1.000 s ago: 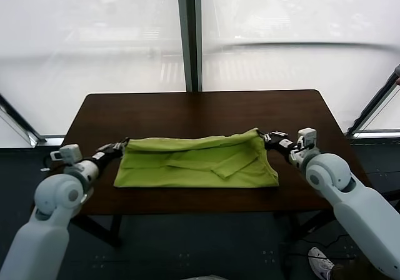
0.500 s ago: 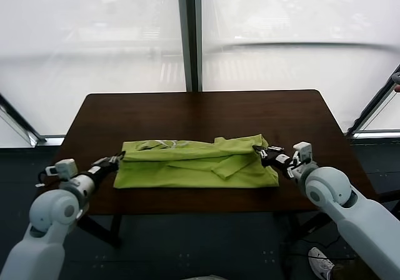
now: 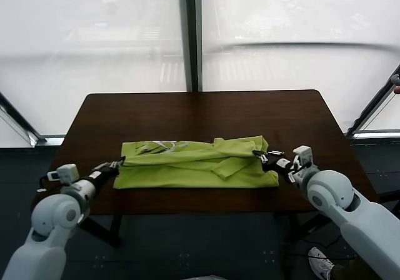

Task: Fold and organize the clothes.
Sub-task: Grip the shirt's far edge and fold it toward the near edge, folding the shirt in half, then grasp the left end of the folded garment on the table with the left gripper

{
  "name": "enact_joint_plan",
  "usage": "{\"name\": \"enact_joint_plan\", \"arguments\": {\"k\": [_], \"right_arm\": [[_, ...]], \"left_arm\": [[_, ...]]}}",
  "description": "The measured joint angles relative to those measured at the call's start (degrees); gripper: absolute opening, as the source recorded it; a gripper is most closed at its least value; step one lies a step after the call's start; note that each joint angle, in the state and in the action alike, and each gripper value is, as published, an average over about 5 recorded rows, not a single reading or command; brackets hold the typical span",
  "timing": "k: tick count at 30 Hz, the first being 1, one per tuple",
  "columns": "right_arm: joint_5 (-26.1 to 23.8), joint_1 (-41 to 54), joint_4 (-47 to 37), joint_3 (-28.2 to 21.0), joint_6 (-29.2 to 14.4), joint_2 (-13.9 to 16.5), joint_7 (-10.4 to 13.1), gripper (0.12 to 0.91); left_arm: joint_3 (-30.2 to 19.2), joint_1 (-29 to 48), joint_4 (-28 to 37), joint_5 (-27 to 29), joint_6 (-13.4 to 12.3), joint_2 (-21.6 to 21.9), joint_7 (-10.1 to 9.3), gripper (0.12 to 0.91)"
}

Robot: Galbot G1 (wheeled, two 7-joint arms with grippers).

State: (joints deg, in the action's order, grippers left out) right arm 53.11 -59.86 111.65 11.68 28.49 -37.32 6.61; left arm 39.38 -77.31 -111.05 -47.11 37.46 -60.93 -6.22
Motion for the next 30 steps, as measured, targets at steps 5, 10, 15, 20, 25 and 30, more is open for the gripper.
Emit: {"name": "enact_joint_plan", "arguments": {"k": [5, 10, 15, 20, 25, 30], "right_arm": [[-1.30, 2.01, -4.13, 0.67, 0.03, -4.24, 0.59, 0.907], [-3.53, 3.31, -9.61, 1.15, 0.05, -10.06, 0.54, 0.907], [-4.37, 4.11, -13.20, 0.88, 0.03, -13.77, 0.50, 0.907], [-4.71, 5.15, -15.25, 0.09, 0.03, -15.90, 0.61, 0.883], [-4.96, 6.66, -16.76, -0.86, 0.15, -17.17, 0.70, 0.742], [-5.04, 7.44, -17.33, -1.39, 0.25, -17.48, 0.70, 0.440]], "left_arm": [[-1.83, 4.58, 2.43, 0.41, -0.11, -0.08, -0.50, 0.907], [-4.52, 9.98, 6.53, 1.56, -0.60, -0.61, -0.27, 0.907], [-5.91, 12.04, 9.34, 2.29, -0.57, -1.27, -0.17, 0.907], [-6.24, 12.25, 10.45, 2.61, -0.43, -1.75, -0.16, 0.907], [-6.30, 12.28, 10.81, 2.58, -0.11, -2.09, -0.16, 0.897], [-6.32, 12.31, 10.91, 2.55, 0.00, -2.11, -0.16, 0.756]]}}
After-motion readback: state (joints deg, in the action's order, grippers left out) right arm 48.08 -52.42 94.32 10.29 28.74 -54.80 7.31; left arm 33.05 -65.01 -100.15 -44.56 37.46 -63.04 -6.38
